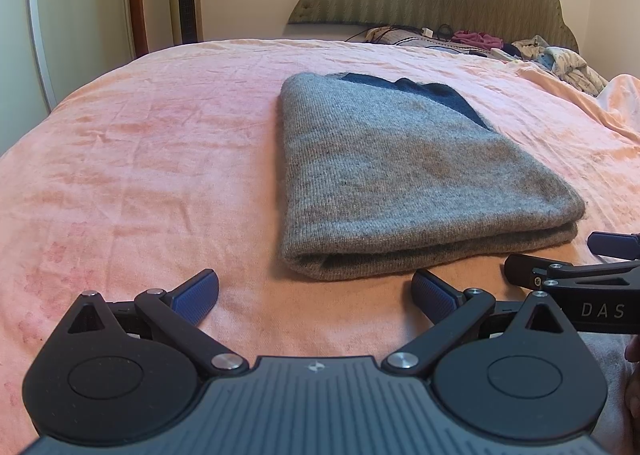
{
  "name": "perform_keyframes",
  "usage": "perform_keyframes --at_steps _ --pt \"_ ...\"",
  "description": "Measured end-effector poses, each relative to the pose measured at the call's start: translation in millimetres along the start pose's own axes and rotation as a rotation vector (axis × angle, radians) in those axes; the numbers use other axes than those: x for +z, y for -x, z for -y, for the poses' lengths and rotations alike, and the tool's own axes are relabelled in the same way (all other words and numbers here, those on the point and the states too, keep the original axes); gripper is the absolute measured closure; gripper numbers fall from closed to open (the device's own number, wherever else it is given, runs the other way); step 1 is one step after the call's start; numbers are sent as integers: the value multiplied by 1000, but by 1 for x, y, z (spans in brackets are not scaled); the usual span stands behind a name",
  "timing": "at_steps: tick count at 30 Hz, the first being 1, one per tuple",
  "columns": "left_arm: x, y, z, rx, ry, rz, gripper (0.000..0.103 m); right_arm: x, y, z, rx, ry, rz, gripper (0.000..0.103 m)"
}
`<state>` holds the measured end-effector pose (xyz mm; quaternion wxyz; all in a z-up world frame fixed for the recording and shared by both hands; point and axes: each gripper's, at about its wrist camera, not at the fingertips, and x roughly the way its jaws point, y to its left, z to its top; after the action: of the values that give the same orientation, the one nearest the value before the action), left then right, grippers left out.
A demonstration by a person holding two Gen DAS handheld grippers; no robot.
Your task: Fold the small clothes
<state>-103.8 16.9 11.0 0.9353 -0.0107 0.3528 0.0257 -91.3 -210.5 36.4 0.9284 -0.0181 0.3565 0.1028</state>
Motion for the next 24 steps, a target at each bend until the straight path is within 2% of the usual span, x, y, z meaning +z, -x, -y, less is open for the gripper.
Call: perform_keyframes --at_steps 12,17,24 --pt "3 0 -2 -16 10 -6 0 0 1 0 0 0 0 0" --pt "5 0 1 -3 -6 -41 0 3 -1 -1 -6 -1 -19 0" --pt "16 -4 2 1 13 -120 0 13 -5 -1 -14 -12 -99 0"
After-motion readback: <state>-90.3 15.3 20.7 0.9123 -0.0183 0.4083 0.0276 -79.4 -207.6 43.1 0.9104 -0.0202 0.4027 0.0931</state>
